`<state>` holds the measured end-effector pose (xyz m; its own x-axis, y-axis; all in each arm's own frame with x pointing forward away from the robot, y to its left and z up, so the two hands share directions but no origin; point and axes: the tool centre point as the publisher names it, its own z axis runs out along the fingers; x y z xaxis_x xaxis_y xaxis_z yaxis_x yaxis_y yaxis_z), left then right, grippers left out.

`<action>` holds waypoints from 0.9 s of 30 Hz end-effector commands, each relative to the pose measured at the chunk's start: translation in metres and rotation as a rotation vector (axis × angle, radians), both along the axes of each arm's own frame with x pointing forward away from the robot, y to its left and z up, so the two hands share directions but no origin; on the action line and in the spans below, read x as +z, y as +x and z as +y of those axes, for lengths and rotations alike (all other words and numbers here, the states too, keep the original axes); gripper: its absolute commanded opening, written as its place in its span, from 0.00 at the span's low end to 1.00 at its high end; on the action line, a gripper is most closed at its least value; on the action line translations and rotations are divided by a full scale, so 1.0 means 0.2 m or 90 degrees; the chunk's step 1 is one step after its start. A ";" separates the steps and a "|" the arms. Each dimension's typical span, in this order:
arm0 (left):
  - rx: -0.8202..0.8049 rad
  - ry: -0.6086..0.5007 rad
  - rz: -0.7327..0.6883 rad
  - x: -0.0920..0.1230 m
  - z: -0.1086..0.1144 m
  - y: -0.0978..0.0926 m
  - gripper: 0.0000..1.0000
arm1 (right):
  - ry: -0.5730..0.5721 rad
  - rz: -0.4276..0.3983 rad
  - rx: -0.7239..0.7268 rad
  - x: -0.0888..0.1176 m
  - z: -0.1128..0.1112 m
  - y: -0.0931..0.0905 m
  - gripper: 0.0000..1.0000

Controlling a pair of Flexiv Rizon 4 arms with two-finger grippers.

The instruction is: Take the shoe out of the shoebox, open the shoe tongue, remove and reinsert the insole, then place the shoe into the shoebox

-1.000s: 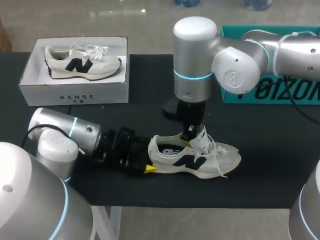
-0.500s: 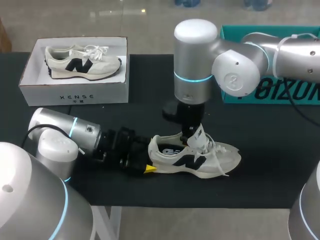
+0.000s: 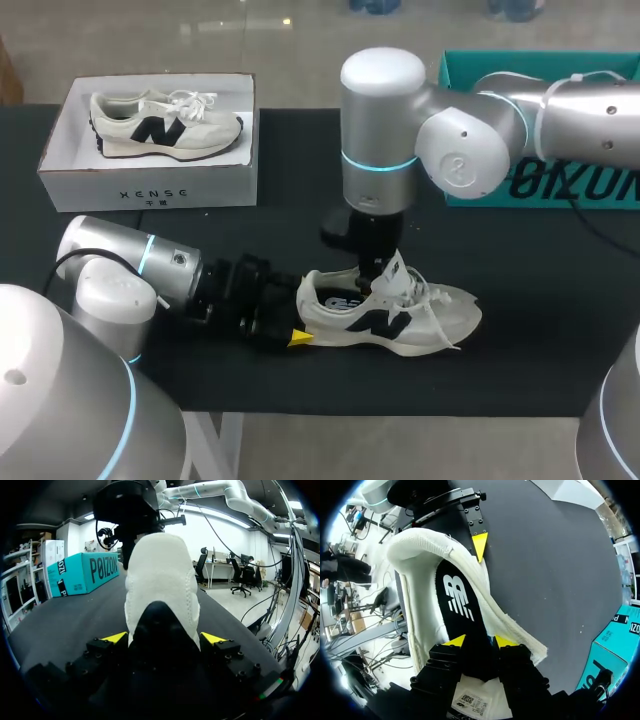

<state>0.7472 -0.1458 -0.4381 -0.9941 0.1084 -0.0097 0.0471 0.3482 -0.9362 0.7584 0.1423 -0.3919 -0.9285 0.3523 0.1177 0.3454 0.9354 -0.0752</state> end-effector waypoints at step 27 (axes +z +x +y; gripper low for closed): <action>0.001 0.002 -0.001 -0.02 -0.01 0.00 0.00 | -0.008 0.106 0.023 -0.30 0.12 -0.19 0.00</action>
<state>0.7415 -0.1392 -0.4379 -0.9937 0.1112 -0.0103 0.0487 0.3485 -0.9360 0.7426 0.1545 -0.4118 -0.9079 0.3227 0.2674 0.2966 0.9455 -0.1341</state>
